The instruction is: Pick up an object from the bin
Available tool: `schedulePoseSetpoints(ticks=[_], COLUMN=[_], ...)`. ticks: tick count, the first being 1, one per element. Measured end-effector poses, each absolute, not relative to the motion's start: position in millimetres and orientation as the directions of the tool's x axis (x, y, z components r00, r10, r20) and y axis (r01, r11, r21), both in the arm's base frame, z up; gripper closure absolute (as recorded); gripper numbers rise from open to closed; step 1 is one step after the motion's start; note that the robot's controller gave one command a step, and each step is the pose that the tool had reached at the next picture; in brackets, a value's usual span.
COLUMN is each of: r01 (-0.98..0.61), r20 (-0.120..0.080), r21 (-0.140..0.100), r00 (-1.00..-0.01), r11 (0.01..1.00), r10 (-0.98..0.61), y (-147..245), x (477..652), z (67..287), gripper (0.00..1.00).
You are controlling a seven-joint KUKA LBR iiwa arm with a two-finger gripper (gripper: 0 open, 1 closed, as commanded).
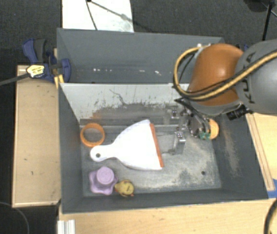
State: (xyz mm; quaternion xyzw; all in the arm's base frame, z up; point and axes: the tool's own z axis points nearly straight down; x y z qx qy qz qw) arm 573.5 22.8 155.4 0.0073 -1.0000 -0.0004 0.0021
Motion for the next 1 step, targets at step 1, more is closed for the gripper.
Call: schedulePoseSetpoints(ticks=[1], r01=[-0.014], r20=[-0.003], r21=[0.001], r00=[-1.000], r11=[1.000], r10=[-0.014], y=[22.7], x=[574.9], z=[160.2], gripper=[0.00])
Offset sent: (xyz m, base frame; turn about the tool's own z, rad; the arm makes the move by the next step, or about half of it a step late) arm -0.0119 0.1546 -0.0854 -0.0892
